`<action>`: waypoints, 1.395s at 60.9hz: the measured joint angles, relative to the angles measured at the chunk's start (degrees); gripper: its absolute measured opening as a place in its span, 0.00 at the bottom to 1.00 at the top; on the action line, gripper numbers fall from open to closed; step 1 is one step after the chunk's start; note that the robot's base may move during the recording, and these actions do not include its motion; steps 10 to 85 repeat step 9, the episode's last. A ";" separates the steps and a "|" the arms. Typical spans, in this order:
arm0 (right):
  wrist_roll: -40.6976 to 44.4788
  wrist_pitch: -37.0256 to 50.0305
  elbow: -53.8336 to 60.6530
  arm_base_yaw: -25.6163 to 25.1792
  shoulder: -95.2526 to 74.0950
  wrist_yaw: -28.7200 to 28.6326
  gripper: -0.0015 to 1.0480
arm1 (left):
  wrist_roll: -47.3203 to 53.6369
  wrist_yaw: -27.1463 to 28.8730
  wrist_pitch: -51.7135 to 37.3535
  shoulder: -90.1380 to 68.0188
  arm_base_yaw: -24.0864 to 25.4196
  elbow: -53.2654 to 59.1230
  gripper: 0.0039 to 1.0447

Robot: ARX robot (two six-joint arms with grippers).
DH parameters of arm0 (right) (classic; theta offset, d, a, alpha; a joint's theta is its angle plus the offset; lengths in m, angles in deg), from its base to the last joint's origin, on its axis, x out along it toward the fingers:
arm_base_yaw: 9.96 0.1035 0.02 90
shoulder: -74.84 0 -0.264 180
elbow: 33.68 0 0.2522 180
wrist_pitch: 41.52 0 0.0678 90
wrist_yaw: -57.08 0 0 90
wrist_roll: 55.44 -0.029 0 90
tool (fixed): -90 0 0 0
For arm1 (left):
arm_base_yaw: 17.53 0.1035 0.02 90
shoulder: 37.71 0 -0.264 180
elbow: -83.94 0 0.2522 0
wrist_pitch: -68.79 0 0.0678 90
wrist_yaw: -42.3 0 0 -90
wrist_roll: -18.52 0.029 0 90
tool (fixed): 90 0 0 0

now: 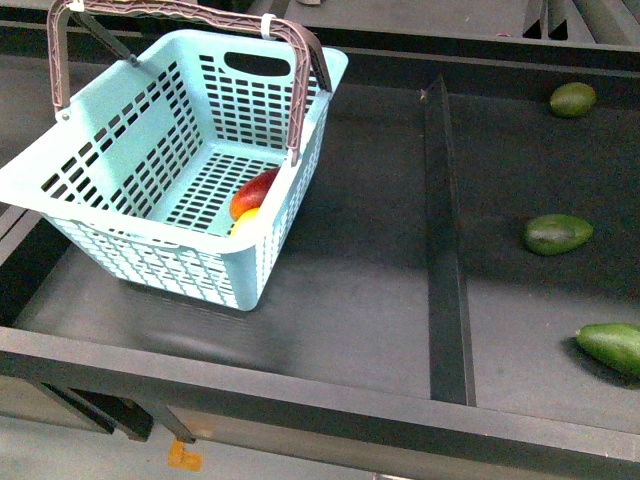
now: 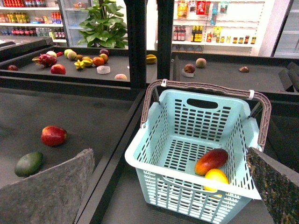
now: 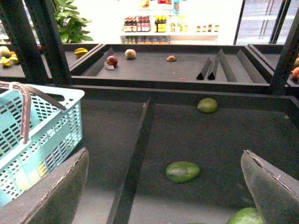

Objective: Pick lemon and mango into basket

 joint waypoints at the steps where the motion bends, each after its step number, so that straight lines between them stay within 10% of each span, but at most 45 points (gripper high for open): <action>1: 0.00 0.00 0.00 0.00 0.00 0.00 0.92 | 0.00 0.00 0.00 0.00 0.00 -0.02 0.93; 85: 0.00 0.00 0.00 0.00 0.00 0.00 0.92 | 0.00 0.00 0.00 0.00 0.00 -0.02 0.94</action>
